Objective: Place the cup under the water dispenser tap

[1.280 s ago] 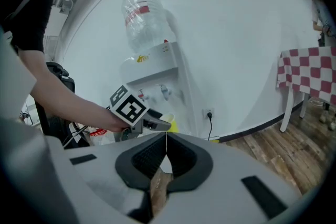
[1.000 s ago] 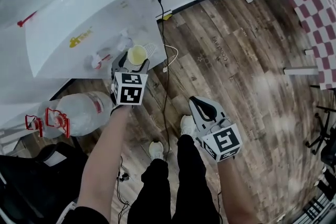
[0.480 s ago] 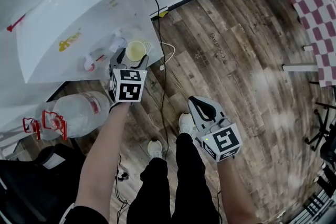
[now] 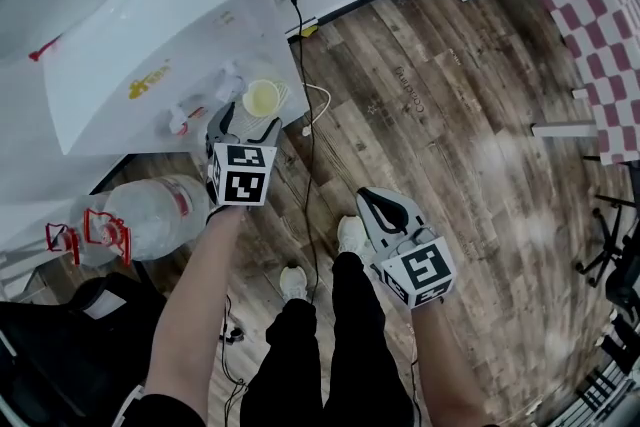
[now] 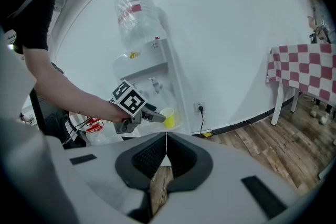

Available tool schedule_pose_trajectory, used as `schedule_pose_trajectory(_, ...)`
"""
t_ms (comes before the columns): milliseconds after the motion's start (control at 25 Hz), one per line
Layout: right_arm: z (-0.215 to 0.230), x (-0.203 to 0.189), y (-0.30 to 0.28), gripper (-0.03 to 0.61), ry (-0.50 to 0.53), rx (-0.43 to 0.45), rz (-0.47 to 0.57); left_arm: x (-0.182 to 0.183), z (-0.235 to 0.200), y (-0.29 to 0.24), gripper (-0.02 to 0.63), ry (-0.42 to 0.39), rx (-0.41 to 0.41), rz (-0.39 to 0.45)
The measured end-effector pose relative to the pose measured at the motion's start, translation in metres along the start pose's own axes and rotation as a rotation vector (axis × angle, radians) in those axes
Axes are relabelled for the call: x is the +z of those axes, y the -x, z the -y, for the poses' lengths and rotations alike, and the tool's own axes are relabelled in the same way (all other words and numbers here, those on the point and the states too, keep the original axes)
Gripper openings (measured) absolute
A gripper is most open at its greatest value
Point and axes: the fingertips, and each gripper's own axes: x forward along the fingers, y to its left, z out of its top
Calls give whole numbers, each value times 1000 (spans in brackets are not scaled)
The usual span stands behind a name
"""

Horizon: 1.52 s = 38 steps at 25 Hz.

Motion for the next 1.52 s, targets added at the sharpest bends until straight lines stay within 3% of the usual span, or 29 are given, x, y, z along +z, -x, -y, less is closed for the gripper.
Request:
schedule_pose_trajectory(240,-19,32,20,20,-22,-1,28,3,8,46,360,24,-36,5)
schedule_pose_trajectory(480,-47,59,39,21,-50,6,67,7,17,102,209,62,-73,19)
schedule_pose_trajectory(560,-58,69,47,20,-61,9,77,6,21,121,202,57,-86,18)
schedule_pose_trajectory(720,-84,99,69,20,-66,6,89,14,24,169,109,68,-94,33)
schedule_pose_trajectory(880,-98,128,94,20,-42,-26,114,34,20,213,58,100,-108,92)
schedule_pose_trajectory(1120,-137,139,137,20,-82,-56,126,33,9,289,15,111,-105,126)
schedule_pose_trajectory(1520,-204,142,223,20,-76,-111,136,12,26,428,15,136,-182,235)
